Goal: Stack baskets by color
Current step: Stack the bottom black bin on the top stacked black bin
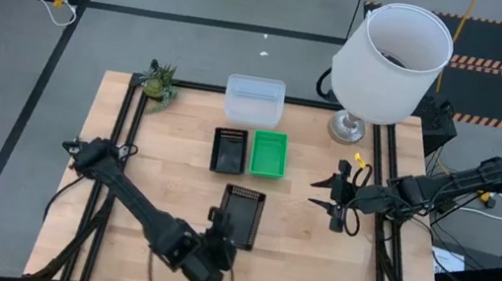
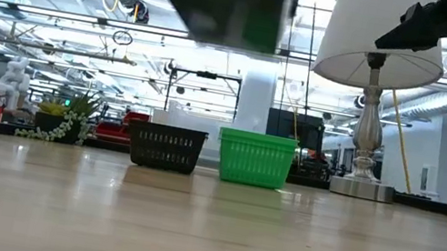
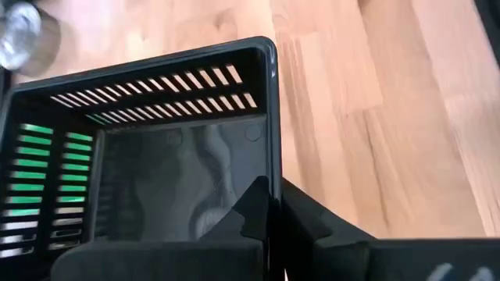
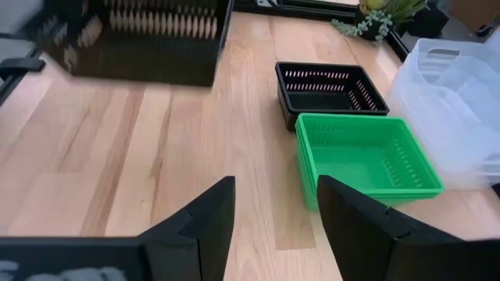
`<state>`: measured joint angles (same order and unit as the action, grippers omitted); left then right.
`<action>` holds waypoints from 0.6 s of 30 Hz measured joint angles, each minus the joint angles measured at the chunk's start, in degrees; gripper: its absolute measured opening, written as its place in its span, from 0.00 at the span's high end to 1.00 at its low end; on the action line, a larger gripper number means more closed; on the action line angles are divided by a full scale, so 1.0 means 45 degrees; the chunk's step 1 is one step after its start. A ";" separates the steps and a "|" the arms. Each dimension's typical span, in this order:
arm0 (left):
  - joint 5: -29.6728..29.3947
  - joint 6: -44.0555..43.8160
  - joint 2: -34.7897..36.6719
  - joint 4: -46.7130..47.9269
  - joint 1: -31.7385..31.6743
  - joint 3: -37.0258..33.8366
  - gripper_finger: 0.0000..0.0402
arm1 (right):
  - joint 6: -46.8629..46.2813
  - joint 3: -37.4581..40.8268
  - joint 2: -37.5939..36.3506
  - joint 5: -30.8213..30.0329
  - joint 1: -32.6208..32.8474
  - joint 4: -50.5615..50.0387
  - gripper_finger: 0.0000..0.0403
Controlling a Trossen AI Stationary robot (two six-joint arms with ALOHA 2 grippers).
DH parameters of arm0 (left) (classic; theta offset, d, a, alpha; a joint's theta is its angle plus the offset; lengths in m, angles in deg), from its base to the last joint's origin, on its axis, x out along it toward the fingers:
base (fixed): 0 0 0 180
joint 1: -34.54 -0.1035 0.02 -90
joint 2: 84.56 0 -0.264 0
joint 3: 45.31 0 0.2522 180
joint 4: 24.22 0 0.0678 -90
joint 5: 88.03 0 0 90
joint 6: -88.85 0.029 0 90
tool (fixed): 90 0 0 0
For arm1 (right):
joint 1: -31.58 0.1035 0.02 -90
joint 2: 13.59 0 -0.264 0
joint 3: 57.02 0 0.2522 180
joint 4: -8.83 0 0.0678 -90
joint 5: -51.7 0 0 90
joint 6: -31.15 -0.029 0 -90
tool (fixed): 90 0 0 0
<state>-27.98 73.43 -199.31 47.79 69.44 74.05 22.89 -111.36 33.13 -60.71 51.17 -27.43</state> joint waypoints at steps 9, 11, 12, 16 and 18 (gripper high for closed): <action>-0.1522 0.0458 0.2221 0.1656 -0.0120 0.0000 0.95 | 0.1449 0.0000 0.0004 -0.0029 -0.0019 0.0654 0.56; -0.1746 0.0462 0.2482 0.1882 -0.0156 0.0000 0.95 | 0.1921 0.0000 0.0004 -0.0034 -0.0019 0.0953 0.56; -0.1910 0.0446 0.2572 0.1977 -0.0169 0.0000 0.96 | 0.2177 0.0000 0.0004 -0.0036 -0.0019 0.1145 0.56; -0.2095 0.0494 0.2601 0.2383 -0.0359 0.0005 0.98 | 0.3043 0.0000 0.0004 -0.0049 -0.0019 0.1817 0.56; -0.2095 0.0445 0.2586 0.2637 -0.0449 0.0005 0.97 | 0.3379 0.0000 -0.0001 -0.0049 -0.0019 0.2106 0.56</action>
<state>-37.40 75.44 -187.67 59.66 67.42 74.07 38.09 -111.36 33.13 -60.93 51.08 -17.95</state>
